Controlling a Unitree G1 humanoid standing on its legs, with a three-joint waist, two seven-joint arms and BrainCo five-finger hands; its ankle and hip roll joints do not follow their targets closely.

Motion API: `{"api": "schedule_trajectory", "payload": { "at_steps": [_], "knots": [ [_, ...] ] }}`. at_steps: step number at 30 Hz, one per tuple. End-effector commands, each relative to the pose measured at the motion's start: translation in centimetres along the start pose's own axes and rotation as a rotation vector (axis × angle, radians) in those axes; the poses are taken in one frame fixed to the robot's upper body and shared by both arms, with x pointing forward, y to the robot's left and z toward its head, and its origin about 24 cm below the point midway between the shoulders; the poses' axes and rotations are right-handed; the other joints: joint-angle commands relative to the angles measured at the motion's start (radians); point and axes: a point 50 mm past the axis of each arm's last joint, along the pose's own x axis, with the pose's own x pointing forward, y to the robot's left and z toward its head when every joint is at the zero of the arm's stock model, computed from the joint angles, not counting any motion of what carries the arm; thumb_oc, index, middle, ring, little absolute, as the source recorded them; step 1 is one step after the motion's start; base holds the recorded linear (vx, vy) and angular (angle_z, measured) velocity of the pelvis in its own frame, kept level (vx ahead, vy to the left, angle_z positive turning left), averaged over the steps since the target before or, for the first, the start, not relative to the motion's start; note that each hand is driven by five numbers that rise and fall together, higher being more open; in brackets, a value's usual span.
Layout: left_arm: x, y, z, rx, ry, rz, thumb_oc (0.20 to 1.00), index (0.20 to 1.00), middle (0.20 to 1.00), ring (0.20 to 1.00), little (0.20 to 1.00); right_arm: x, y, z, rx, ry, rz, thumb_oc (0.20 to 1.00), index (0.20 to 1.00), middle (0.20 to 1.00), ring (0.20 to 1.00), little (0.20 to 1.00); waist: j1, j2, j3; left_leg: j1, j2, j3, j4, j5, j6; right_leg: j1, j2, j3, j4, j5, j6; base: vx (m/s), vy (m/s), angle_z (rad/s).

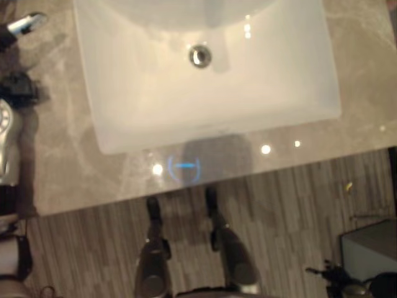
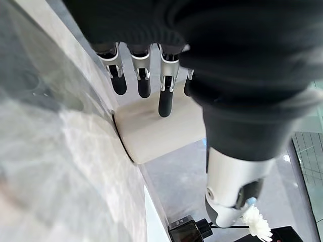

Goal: Put brush and paste in cup on sink, flatten towel.

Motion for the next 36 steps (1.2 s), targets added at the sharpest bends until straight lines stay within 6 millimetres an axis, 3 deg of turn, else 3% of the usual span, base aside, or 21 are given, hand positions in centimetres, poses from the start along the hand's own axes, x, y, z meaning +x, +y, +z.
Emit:
{"api": "schedule_trajectory", "payload": {
  "at_steps": [1, 14, 24, 28, 31, 36],
  "knots": [
    [0.7, 0.7, 0.2, 0.020, -0.037, 0.067, 1.000, 1.000, 1.000, 1.000, 1.000, -0.1, -0.2, -0.7, -0.001, 0.023, -0.007, 1.000, 1.000, 1.000, 1.000, 1.000, -0.029, -0.015, 0.029, 0.001, -0.002, -0.113, 0.013, -0.035, 0.015, 0.018, -0.009, -0.006, -0.002, 0.026, -0.005, -0.01, -0.002, 0.11],
    [0.0, -0.1, -0.8, -0.030, -0.005, 0.068, 1.000, 1.000, 1.000, 1.000, 1.000, -0.1, -0.7, 0.1, 0.018, -0.008, -0.021, 1.000, 1.000, 1.000, 1.000, 1.000, -0.028, -0.016, 0.037, 0.021, -0.001, -0.110, 0.013, -0.040, 0.015, 0.032, -0.008, 0.003, -0.002, 0.022, -0.009, 0.00, 0.000, 0.01],
    [-7.0, -2.7, -4.8, -0.102, 0.198, -0.073, 1.000, 1.000, 1.000, 1.000, 1.000, -0.5, -1.5, -2.0, 0.031, 0.073, -0.046, 1.000, 1.000, 1.000, 1.000, 1.000, 0.002, 0.012, -0.055, 0.109, 0.003, -0.096, 0.013, -0.053, 0.013, 0.123, -0.011, -0.010, -0.002, 0.000, -0.019, 0.00, -0.006, -0.02],
    [-9.3, -2.8, -6.0, -0.117, 0.280, -0.092, 1.000, 1.000, 1.000, 1.000, 1.000, -0.6, -1.5, -2.7, 0.027, 0.105, -0.052, 1.000, 1.000, 1.000, 1.000, 1.000, 0.011, 0.026, -0.096, 0.148, 0.006, -0.098, 0.013, -0.060, 0.010, 0.164, -0.011, -0.022, -0.002, -0.015, -0.024, 0.02, -0.015, 0.01],
    [-12.5, -1.9, -7.5, -0.073, 0.399, -0.125, 1.000, 1.000, 1.000, 1.000, 1.000, -0.7, -1.2, -3.5, -0.002, 0.155, -0.044, 1.000, 1.000, 1.000, 1.000, 1.000, 0.027, 0.056, -0.167, 0.212, 0.013, -0.094, 0.013, -0.064, 0.007, 0.232, -0.007, -0.036, 0.002, -0.039, -0.029, 0.00, -0.033, 0.02],
    [-14.8, -1.4, -8.0, -0.064, 0.465, -0.139, 1.000, 1.000, 1.000, 1.000, 1.000, -0.7, -0.3, -4.1, 0.005, 0.184, -0.024, 1.000, 1.000, 1.000, 1.000, 1.000, 0.034, 0.083, -0.215, 0.261, 0.024, -0.091, 0.013, -0.055, 0.002, 0.285, 0.004, -0.046, 0.027, -0.068, -0.041, 0.01, -0.046, 0.12]
  ]
}}
